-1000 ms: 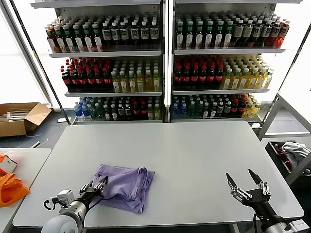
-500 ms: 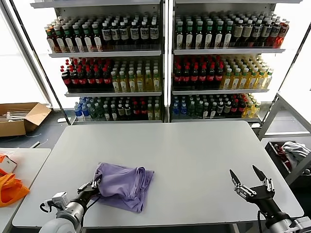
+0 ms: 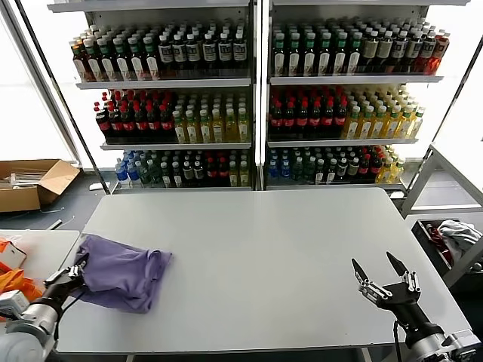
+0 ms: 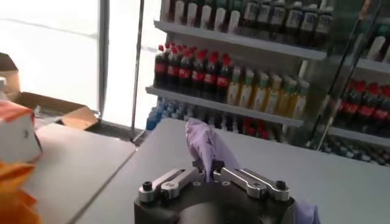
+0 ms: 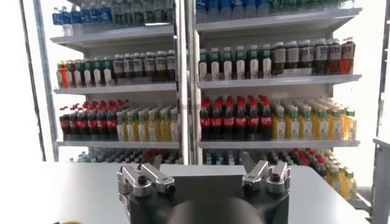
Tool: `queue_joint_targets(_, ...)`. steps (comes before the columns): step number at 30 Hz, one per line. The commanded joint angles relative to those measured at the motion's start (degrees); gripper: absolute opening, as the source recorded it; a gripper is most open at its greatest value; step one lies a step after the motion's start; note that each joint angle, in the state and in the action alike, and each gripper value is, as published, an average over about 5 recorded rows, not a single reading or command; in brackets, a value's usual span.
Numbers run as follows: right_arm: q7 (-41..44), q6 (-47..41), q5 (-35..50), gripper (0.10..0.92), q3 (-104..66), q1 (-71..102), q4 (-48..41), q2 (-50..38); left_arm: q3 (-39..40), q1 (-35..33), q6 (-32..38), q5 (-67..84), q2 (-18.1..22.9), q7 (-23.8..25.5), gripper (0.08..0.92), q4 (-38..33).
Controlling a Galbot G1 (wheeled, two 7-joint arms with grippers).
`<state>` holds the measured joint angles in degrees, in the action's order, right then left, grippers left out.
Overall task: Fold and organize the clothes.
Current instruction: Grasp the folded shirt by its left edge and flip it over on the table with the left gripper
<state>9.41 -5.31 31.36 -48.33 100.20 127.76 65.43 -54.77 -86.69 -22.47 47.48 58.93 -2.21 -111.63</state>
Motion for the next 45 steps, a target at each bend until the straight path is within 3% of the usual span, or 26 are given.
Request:
queue_joint_targets(1,0.0,0.6,0.0,0.823,1.3,-1.1,-1.4,0.2,-14.4,-3.6,-0.7,5.8,-9.0,-0.5,0.114,-6.1)
queue_joint_targets(5,0.2,1.3,0.0,0.823,1.6,-1.4,-2.1,1.2,-2.6,-5.3,-0.5,3.4,-2.5,-4.6,0.114,-17.3)
queue_joint_targets(8,0.2,1.6,0.0,0.823,1.5,-1.5,-2.5,1.8,14.3,-6.2,1.9,-1.3,3.1,-7.9,0.114,-21.2)
queue_joint_targets(13,0.2,1.8,0.4,0.823,0.0,-1.2,-2.2,1.8,40.2,-4.2,5.9,-7.7,7.6,-13.1,0.114,-16.2)
queue_joint_targets(16,0.1,1.3,0.7,0.823,-0.8,-1.1,-1.7,1.9,50.9,-1.3,8.4,-5.1,9.2,-17.1,0.114,-12.8)
queue_joint_targets(20,0.0,0.4,0.7,0.823,-0.8,-0.9,-0.8,1.9,60.6,3.6,9.8,-1.6,10.8,-18.9,0.114,-10.2)
queue_joint_targets(24,-0.2,-1.1,0.9,0.823,0.3,-0.5,0.1,1.9,64.5,10.1,10.0,1.0,13.5,-21.9,0.114,-5.9)
queue_joint_targets(32,-3.1,-7.3,1.0,0.823,6.5,-1.4,1.6,1.0,61.5,22.2,15.7,8.1,18.7,-29.8,0.114,-0.1)
queue_joint_targets(38,-6.8,-13.7,4.6,0.823,14.5,-6.7,1.4,-1.4,57.6,25.2,17.4,12.7,17.9,-26.7,0.129,-1.4)
queue_joint_targets(45,-11.8,-17.8,6.5,0.823,29.6,-17.7,-4.8,-1.3,52.7,19.7,17.3,12.4,13.5,-19.7,0.306,-8.7)
